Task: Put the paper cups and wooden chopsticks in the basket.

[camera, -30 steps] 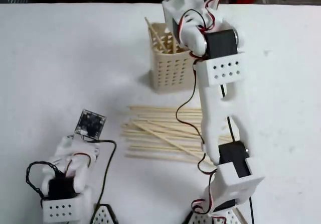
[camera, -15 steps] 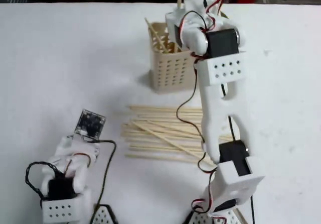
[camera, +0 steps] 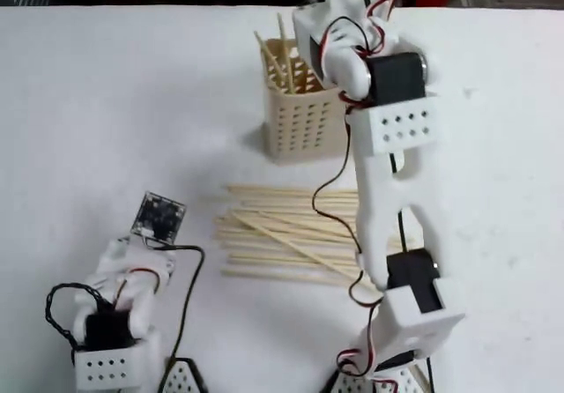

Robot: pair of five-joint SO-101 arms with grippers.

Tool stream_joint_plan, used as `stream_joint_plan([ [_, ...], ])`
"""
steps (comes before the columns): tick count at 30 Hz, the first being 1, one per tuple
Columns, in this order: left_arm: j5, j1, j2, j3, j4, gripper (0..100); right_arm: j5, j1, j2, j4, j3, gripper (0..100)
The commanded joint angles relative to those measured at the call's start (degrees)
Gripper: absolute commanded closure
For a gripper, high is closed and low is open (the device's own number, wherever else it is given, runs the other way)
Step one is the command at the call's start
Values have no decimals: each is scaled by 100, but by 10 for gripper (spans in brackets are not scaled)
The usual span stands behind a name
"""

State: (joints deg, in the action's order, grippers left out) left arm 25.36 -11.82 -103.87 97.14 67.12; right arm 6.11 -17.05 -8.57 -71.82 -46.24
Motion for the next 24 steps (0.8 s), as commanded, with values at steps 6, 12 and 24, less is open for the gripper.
stream_joint_plan([
  [6, -18, 75, -48, -18, 53, 890, -44, -92, 646, -1516, -229, 819],
  [12, -18, 75, -48, -18, 62, 890, 325, 84, 857, -2703, -158, 844],
  [24, -9, 66, -48, -18, 62, 890, 2637, -1332, 2114, -2422, 4035, 858],
])
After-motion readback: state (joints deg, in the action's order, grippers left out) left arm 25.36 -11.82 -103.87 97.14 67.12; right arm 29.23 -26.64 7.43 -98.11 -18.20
